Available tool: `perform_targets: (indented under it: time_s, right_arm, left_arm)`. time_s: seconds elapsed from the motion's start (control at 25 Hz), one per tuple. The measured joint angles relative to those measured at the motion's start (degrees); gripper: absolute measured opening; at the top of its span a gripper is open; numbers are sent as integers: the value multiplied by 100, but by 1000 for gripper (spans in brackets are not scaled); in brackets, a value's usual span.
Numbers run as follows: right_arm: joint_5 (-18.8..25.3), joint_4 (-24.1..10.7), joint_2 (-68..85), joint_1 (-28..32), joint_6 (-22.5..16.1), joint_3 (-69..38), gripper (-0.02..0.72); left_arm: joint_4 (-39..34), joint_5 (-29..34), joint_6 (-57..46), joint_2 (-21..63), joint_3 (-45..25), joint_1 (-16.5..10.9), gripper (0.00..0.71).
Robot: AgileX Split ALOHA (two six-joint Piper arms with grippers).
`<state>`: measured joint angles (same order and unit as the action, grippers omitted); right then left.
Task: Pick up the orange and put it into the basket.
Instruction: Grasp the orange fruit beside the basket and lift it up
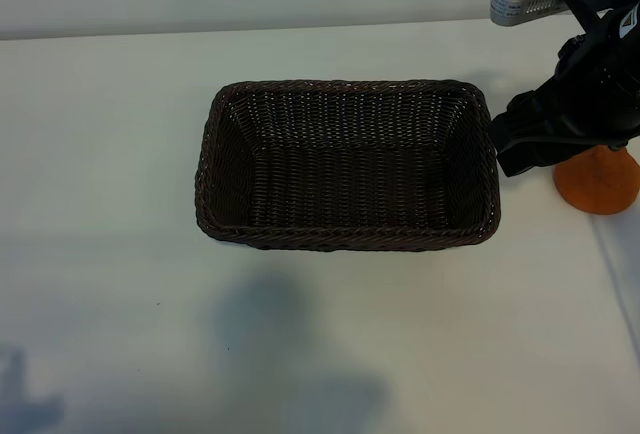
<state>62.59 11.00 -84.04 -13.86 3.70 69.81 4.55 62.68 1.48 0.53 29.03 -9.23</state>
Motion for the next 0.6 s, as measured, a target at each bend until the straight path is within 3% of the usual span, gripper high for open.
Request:
perform_targets:
  time_s: [0.44, 0.6]
  right_arm:
    - [0, -18, 0, 0, 6, 0, 548]
    - [0, -69, 0, 0, 6, 0, 548]
  left_arm:
    - [-5, 6, -43, 0, -6, 51, 552]
    - [-5, 6, -43, 0, -6, 343, 552]
